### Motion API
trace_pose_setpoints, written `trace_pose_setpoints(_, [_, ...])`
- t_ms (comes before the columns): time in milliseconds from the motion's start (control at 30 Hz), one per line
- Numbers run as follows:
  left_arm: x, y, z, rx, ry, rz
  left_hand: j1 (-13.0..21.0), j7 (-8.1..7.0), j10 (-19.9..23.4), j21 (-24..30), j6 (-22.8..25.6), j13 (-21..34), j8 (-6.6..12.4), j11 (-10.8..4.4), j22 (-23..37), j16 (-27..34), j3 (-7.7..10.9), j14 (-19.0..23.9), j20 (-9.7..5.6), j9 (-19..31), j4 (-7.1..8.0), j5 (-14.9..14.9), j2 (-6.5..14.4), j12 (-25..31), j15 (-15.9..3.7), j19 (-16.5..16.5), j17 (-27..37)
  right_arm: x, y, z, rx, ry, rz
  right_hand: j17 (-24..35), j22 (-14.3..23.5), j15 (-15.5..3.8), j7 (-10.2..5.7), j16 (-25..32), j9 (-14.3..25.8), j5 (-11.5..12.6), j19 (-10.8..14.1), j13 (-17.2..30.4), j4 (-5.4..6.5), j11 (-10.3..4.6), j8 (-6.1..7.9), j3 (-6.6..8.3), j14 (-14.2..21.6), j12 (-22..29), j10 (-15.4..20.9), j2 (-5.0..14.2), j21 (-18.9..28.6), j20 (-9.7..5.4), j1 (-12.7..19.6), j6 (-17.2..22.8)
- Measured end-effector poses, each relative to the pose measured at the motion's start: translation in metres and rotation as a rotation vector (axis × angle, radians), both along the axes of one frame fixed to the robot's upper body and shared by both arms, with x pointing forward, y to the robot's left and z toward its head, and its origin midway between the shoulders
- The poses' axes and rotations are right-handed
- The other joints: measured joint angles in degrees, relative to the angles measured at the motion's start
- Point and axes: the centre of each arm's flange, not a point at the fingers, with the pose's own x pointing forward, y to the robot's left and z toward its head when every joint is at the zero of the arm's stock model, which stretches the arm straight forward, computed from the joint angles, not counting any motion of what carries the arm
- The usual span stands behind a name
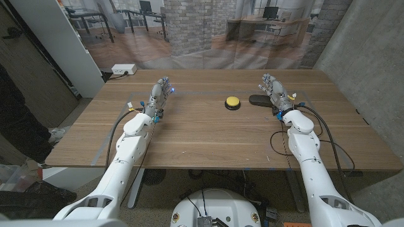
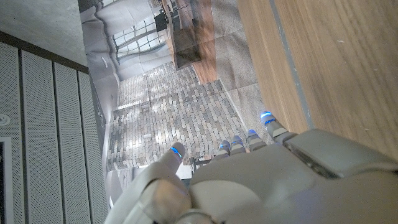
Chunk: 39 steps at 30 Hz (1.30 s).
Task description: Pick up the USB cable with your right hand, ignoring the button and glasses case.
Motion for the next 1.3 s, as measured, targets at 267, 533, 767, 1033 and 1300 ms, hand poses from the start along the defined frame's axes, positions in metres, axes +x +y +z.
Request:
trace_pose_setpoints(267, [0.0,0.001,-0.002,-0.002,0.004,0.0,0.0,0.0,0.0,0.0,0.0,0.0,0.0,0.0,0.0,0.0,0.0,0.0,0.19,0.0,0.0,0.0,0.0,0.0,0.0,-0.2,0.0,-0.007,-0.003,0.003,-0.033,-0.016,-0.036,-0.3,0.0,0.31,0.41,0.0,0.0,-0.2,0.4,0.0,-1.03,0.33,0.0,-0.11,0.3,0.0,0.3,-0.76,0.0,0.38,0.8,0.4])
trace_pose_setpoints(533, [0.0,0.001,-0.002,-0.004,0.005,0.002,0.0,0.0,0.0,0.0,0.0,0.0,0.0,0.0,0.0,0.0,0.0,0.0,0.19,0.0,0.0,0.0,0.0,0.0,0.0,-0.2,0.0,-0.014,-0.007,0.008,-0.082,-0.039,-0.08,-0.3,0.0,0.52,0.4,0.0,0.0,-0.3,0.5,0.0,-1.8,0.6,0.0,0.05,0.5,0.0,0.6,-1.27,0.0,0.48,1.3,0.4])
trace_pose_setpoints(767, [0.0,0.002,-0.002,-0.005,0.004,0.001,0.0,0.0,0.0,0.0,0.0,0.0,0.0,0.0,0.0,0.0,0.0,0.0,0.19,0.0,0.0,0.0,0.0,0.2,0.0,-0.2,0.0,-0.022,-0.011,0.013,-0.125,-0.061,-0.12,-0.3,0.0,0.71,0.71,0.0,0.0,-0.4,0.7,0.0,-2.71,0.6,0.0,0.0,0.7,0.0,0.6,-1.17,0.0,0.69,1.9,0.7])
trace_pose_setpoints(1033, [0.0,0.003,-0.002,-0.007,0.004,0.002,0.0,0.0,-0.2,0.0,0.0,0.0,0.0,-0.2,0.0,0.0,0.0,0.0,0.19,0.0,0.0,0.0,0.0,0.2,0.0,-0.2,0.0,-0.03,-0.015,0.018,-0.175,-0.086,-0.173,-0.3,0.0,1.02,0.79,0.0,0.0,-0.6,0.9,0.0,-3.64,0.89,0.44,-0.01,1.0,0.0,0.9,-1.73,0.0,0.89,2.5,1.3])
trace_pose_setpoints(1300, [0.0,0.003,-0.001,-0.009,0.002,0.002,0.0,0.0,-0.2,0.0,0.0,0.0,0.0,-0.2,0.0,0.0,-0.01,0.0,0.19,0.0,0.0,0.0,0.0,0.2,0.0,-0.2,0.0,-0.039,-0.021,0.024,-0.219,-0.112,-0.225,-0.3,0.0,0.81,0.69,0.0,0.0,-0.6,1.2,0.0,-4.43,0.88,0.44,0.12,1.2,0.0,1.6,-2.0,0.0,1.2,3.4,1.8])
